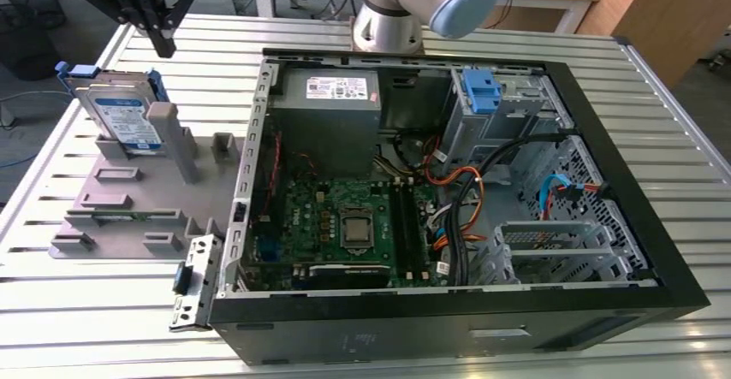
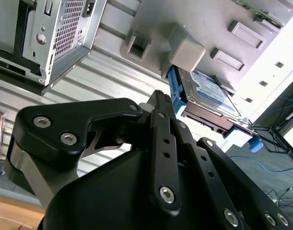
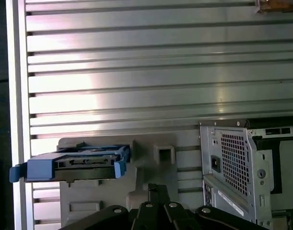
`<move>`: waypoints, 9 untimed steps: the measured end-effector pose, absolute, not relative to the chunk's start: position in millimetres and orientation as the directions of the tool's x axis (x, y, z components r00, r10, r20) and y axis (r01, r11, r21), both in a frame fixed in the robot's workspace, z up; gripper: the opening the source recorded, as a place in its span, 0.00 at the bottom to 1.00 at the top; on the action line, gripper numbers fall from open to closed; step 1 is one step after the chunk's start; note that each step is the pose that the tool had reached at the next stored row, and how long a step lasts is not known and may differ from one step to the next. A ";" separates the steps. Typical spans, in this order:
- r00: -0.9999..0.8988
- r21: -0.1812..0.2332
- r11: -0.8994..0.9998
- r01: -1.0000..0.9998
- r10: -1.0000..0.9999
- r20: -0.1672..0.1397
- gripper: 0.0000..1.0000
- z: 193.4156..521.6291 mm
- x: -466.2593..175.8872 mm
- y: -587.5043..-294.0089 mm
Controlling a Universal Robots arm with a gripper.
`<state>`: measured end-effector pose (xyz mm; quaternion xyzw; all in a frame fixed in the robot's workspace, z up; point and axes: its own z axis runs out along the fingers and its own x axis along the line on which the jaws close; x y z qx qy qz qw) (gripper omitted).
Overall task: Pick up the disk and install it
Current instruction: 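Reach for the disk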
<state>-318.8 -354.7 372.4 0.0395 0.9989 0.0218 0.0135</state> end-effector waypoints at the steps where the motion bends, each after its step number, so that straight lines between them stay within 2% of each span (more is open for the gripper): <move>1: -0.997 0.044 0.996 0.078 0.079 -0.025 0.11 372.2 -320.7 -353.6; 9: -0.996 0.044 0.996 0.079 0.080 -0.025 0.11 369.5 -336.9 -349.5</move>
